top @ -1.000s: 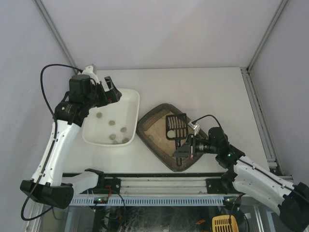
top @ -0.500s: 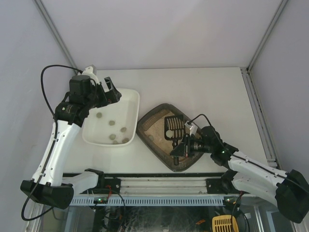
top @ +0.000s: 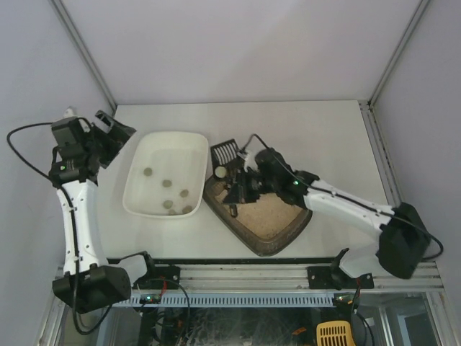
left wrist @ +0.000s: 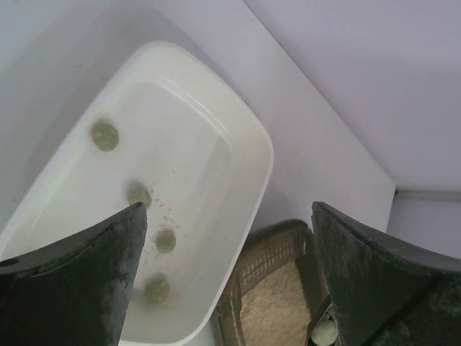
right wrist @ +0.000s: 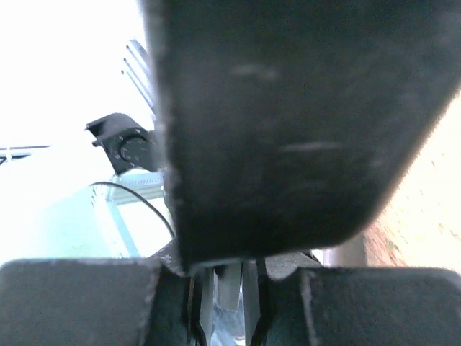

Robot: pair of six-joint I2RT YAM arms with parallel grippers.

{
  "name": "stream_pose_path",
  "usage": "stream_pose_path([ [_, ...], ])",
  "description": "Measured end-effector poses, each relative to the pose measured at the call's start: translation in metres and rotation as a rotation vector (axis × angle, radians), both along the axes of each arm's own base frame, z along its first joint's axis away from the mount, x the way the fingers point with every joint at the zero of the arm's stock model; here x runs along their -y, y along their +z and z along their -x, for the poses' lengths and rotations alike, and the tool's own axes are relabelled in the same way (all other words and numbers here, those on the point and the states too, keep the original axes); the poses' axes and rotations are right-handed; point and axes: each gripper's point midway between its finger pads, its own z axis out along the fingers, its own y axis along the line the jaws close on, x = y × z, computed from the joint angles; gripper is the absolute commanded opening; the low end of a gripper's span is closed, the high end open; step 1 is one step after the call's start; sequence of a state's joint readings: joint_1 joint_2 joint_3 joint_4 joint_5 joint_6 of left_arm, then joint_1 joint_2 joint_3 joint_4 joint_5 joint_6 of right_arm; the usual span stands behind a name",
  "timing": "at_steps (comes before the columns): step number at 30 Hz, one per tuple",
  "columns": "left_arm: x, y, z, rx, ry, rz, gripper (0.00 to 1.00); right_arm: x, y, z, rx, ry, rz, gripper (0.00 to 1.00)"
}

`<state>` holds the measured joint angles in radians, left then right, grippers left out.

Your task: Clean the litter box

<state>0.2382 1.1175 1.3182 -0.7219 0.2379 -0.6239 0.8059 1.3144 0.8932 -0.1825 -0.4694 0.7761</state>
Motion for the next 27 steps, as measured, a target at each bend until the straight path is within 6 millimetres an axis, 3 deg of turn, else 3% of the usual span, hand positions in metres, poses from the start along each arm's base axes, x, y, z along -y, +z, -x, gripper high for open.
stream_pose_path([
  [4,-0.046,-0.011,0.007,-0.018,0.166,0.104,1.00,-0.062,0.027,-0.019,0.097,0.087,0.103,0.00],
  [6,-0.060,-0.012,0.010,-0.022,0.214,0.118,1.00,-0.089,0.027,-0.025,0.135,0.119,0.176,0.00],
  [9,-0.071,-0.012,0.014,-0.020,0.249,0.125,1.00,-0.126,0.008,-0.033,0.205,0.159,0.334,0.00],
  [12,-0.081,-0.014,0.019,-0.026,0.274,0.142,1.00,-0.146,-0.031,-0.037,0.299,0.182,0.553,0.00],
  [17,-0.095,-0.021,0.026,-0.051,0.314,0.180,1.00,-0.134,-0.087,-0.043,0.472,0.196,0.898,0.00],
  [27,-0.094,-0.023,0.028,-0.060,0.303,0.201,1.00,-0.103,-0.060,-0.069,0.757,0.122,1.083,0.00],
])
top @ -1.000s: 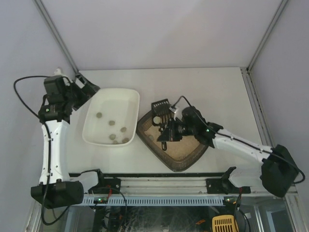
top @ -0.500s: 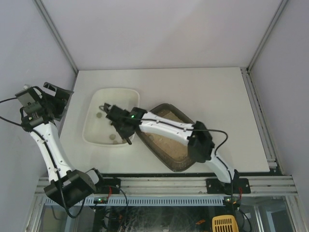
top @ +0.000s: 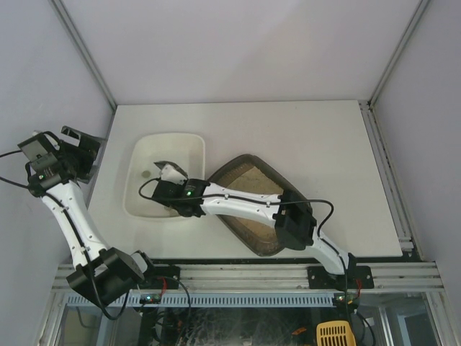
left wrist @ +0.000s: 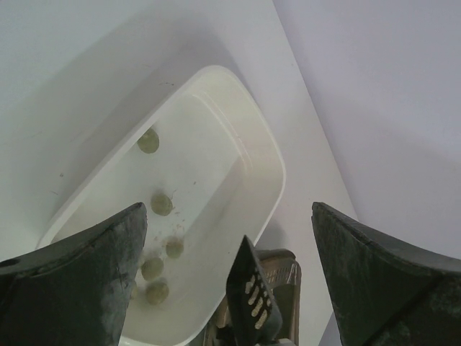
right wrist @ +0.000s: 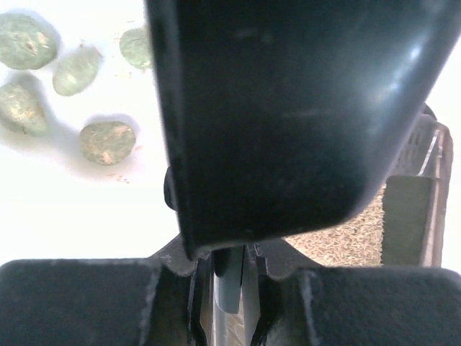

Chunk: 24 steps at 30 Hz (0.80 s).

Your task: Clean the litter box

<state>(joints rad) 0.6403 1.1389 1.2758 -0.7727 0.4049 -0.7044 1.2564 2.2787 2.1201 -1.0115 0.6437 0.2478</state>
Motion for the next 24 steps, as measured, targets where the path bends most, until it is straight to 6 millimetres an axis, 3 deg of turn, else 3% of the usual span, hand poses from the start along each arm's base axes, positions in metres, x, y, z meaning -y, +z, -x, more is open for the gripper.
stream_pose_path([
  [5,0.002,0.001,0.000,0.006,-0.007,0.002,0.99,0.006,0.026,-0.001,0.007,-0.002,-0.078,0.00],
  [9,0.006,0.002,0.001,0.014,-0.024,0.006,1.00,0.027,0.062,0.023,-0.112,0.028,-0.187,0.00],
  [12,0.015,-0.010,0.003,-0.005,-0.049,0.016,1.00,0.061,0.100,0.047,-0.237,0.030,-0.276,0.00],
  [14,0.028,-0.022,0.003,-0.026,-0.084,0.026,1.00,0.091,0.114,0.061,-0.316,0.006,-0.310,0.00],
  [16,0.057,-0.037,0.001,-0.058,-0.166,0.033,1.00,0.133,0.110,0.075,-0.411,-0.057,-0.301,0.00],
  [20,0.139,-0.049,-0.003,-0.094,-0.427,0.038,1.00,0.205,0.071,0.100,-0.655,-0.259,-0.268,0.00],
  [24,0.215,-0.057,0.006,-0.131,-0.650,0.068,1.00,0.246,0.037,0.114,-0.862,-0.463,-0.237,0.00],
])
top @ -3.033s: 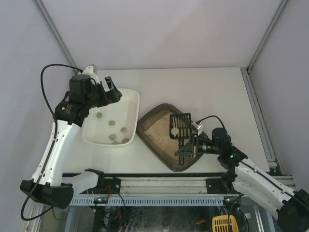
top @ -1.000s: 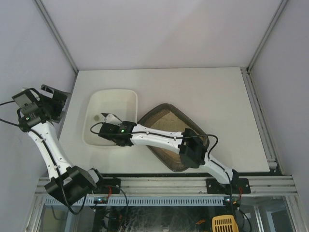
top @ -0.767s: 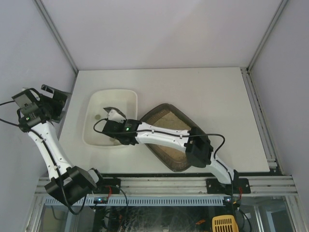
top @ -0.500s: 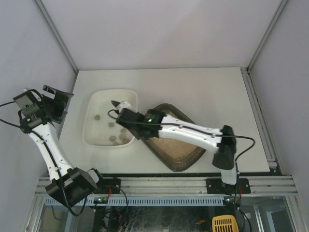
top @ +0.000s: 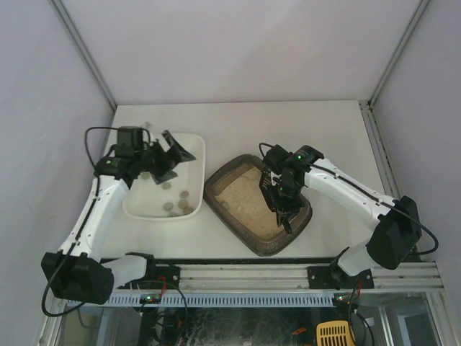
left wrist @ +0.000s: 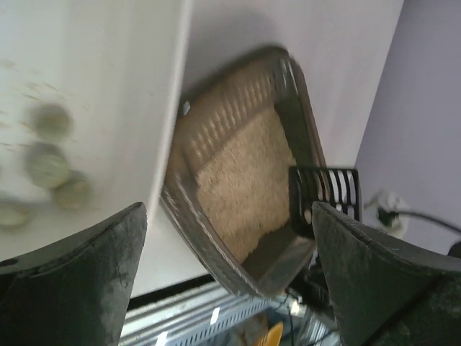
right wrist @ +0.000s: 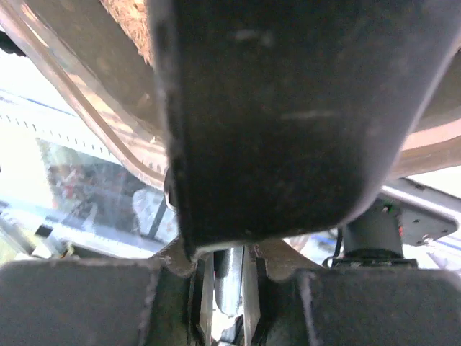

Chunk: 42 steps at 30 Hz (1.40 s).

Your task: Clean the litter box

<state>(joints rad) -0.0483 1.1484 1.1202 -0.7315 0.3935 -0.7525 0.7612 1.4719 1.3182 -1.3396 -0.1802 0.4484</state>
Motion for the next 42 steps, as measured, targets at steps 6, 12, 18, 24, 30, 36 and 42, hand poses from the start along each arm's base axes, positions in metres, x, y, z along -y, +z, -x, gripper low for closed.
stream_pose_path([
  [6,0.096,-0.017,0.046,-0.103,-0.252,0.034,1.00,-0.002,-0.002,0.014,-0.132,-0.031,-0.039,0.00],
  [12,0.125,-0.056,0.083,-0.243,-0.309,0.023,1.00,-0.013,-0.014,0.020,-0.234,-0.020,-0.035,0.00],
  [18,0.130,-0.102,0.085,-0.375,-0.277,-0.037,1.00,-0.017,-0.020,0.020,-0.259,-0.009,-0.033,0.00],
  [24,0.136,-0.124,0.063,-0.399,-0.262,-0.095,1.00,-0.021,-0.019,0.020,-0.260,-0.002,-0.046,0.00],
  [30,0.144,-0.128,0.044,-0.405,-0.250,-0.120,1.00,-0.030,-0.018,0.028,-0.261,0.015,-0.088,0.00],
  [36,0.162,-0.125,0.007,-0.344,-0.238,-0.115,1.00,-0.036,-0.019,0.049,-0.286,0.022,-0.108,0.00],
  [42,0.181,-0.121,-0.031,-0.274,-0.224,-0.103,1.00,-0.054,-0.020,0.056,-0.258,-0.030,-0.138,0.00],
])
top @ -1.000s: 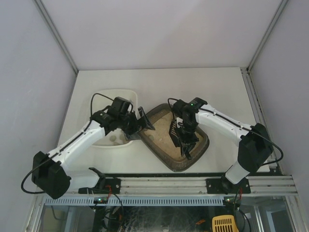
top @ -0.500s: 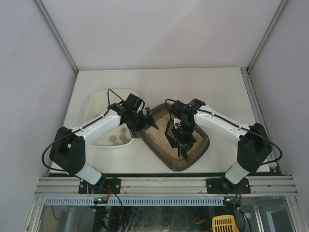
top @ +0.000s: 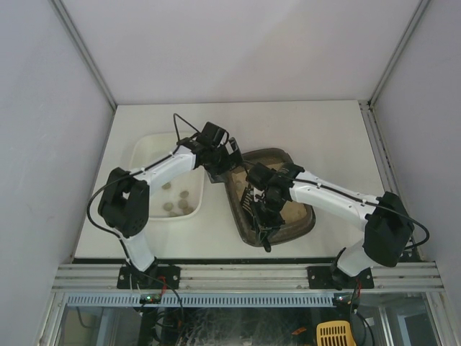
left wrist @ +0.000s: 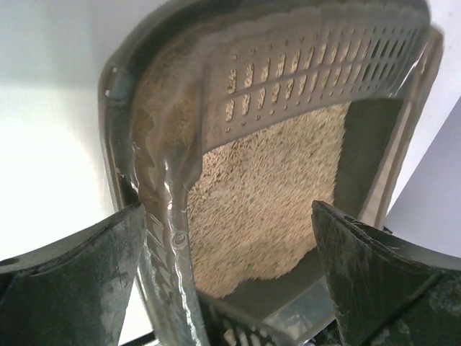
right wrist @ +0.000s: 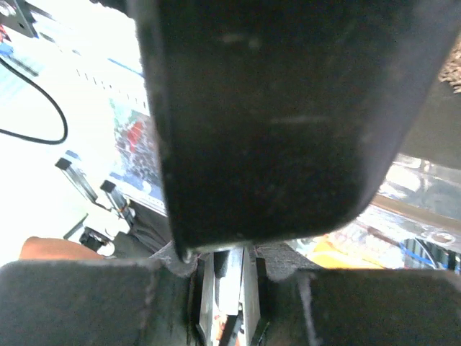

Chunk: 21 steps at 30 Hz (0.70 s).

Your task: Clean the litter box

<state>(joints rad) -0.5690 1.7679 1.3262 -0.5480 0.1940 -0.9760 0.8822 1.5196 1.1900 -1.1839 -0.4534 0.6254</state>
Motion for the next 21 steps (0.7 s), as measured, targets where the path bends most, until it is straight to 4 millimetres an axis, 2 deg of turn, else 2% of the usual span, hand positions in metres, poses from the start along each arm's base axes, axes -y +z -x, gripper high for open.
stream_pose_path([
  [4,0.010,0.003,-0.017,0.034,0.003,0.019,1.00,-0.011,0.000,-0.007,0.049,-0.056,-0.009,0.00],
  [8,0.013,0.006,-0.021,0.054,0.004,0.031,1.00,-0.006,0.004,-0.021,0.116,-0.119,-0.001,0.00],
  [11,0.013,0.008,-0.023,0.068,0.006,0.036,1.00,0.005,0.008,-0.040,0.173,-0.181,0.006,0.00],
  [15,0.012,0.018,-0.020,0.104,0.008,0.067,1.00,0.018,0.003,-0.061,0.218,-0.242,0.049,0.00],
  [21,0.007,0.034,-0.011,0.159,0.007,0.107,1.00,0.017,-0.014,-0.076,0.216,-0.238,0.073,0.00],
])
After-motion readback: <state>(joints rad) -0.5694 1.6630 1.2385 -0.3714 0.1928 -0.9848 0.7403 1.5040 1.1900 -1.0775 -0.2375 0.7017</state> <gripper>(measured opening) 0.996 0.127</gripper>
